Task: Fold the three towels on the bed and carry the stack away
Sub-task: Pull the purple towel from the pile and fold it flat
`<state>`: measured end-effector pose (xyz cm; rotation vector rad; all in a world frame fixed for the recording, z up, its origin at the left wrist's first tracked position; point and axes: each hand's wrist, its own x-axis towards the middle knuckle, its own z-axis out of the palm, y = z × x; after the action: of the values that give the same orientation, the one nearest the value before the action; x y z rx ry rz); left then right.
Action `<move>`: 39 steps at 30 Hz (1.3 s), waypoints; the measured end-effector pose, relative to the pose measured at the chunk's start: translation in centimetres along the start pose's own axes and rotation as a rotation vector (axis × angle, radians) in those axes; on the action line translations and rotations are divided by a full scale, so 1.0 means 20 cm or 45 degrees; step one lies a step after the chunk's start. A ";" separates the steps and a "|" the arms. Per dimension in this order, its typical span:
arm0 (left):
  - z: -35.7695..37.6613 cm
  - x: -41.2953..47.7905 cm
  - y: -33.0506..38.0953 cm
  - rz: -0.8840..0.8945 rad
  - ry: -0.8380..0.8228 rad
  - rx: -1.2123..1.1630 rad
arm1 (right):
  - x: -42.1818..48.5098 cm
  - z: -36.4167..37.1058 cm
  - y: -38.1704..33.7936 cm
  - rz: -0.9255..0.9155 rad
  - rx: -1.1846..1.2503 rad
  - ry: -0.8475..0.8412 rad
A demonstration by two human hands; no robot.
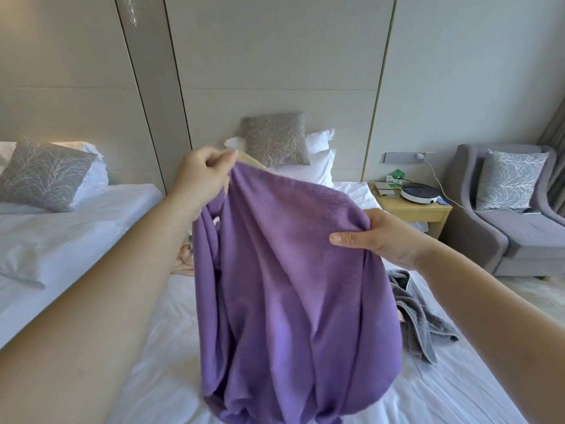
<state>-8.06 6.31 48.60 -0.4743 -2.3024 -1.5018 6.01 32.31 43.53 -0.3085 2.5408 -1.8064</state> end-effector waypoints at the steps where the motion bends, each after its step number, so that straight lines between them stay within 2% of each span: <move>1: 0.04 -0.04 -0.03 -0.009 -0.124 0.005 | 0.01 0.02 -0.02 -0.022 -0.028 0.021; 5: 0.21 -0.24 -0.01 0.102 -0.837 -0.334 | 0.05 0.11 -0.12 -0.045 -0.247 0.014; 7: 0.29 -0.32 0.01 0.113 -1.101 -0.452 | 0.06 0.13 -0.14 -0.035 -0.296 -0.009; 9: 0.33 -0.37 0.01 0.081 -1.249 -0.421 | 0.04 0.12 -0.14 -0.007 -0.250 -0.028; 12: 0.34 -0.38 -0.01 -0.011 -1.283 -0.241 | 0.01 0.10 -0.11 0.057 -0.132 -0.086; 15: 0.35 -0.36 0.00 0.107 -1.228 -0.190 | -0.02 0.07 -0.08 0.056 -0.042 -0.145; 22: 0.27 -0.24 0.04 0.239 -0.868 -0.213 | -0.10 -0.01 -0.01 0.173 -0.064 -0.281; 27: 0.21 -0.19 0.04 0.299 -0.683 -0.202 | -0.12 -0.03 -0.01 0.119 -0.165 -0.160; 30: 0.18 -0.18 0.02 0.315 -0.563 -0.221 | -0.13 -0.02 -0.02 0.091 -0.125 -0.178; 35: 0.17 -0.19 0.04 0.305 -0.487 -0.286 | -0.12 0.08 0.02 0.080 -0.349 -0.186; 39: 0.17 -0.20 0.04 0.281 -0.475 -0.328 | -0.12 0.20 0.03 -0.080 -0.666 -0.267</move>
<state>-4.54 9.40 46.14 -1.1254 -2.2247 -1.7202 8.66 29.19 41.48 -0.5511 2.8225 -1.0210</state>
